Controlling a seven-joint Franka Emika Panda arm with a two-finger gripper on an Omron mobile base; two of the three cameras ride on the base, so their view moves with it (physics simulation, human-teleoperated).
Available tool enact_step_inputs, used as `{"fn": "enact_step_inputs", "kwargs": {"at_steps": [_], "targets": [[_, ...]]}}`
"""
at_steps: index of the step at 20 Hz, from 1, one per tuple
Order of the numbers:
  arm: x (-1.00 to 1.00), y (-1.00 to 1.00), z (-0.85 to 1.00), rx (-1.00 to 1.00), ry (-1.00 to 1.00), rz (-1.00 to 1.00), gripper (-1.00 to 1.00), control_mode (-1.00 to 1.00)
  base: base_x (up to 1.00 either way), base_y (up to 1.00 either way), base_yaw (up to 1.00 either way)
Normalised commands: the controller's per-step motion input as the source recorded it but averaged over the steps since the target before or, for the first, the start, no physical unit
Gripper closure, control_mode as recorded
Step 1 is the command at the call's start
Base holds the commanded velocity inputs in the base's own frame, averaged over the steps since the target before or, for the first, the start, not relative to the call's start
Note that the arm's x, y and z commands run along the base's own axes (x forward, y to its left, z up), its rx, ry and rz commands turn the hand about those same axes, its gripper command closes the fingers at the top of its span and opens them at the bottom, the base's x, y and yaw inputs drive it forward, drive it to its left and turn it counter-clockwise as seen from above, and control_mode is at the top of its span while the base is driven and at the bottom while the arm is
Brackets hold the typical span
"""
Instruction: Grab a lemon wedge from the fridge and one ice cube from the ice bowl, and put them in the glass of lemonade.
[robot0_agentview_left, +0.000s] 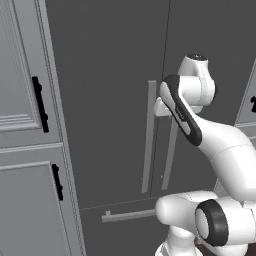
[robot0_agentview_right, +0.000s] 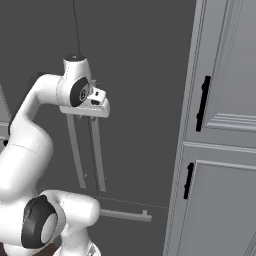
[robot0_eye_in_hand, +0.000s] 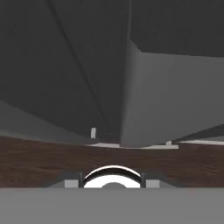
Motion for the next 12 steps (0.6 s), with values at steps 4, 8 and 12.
{"fn": "enact_step_inputs", "kwargs": {"at_steps": [4,8,12], "targets": [[-0.6,-0.04,-0.14,0.06,0.02,-0.07,-1.0,-1.0,0.0,0.0,0.0],[-0.66,-0.32,-0.36,0.14,0.16,-0.22,-1.0,-1.0,0.0,0.0,0.0],[-0.4,0.03,-0.22,0.05,-0.01,-0.08,-1.0,-1.0,0.0,0.0,0.0]]}}
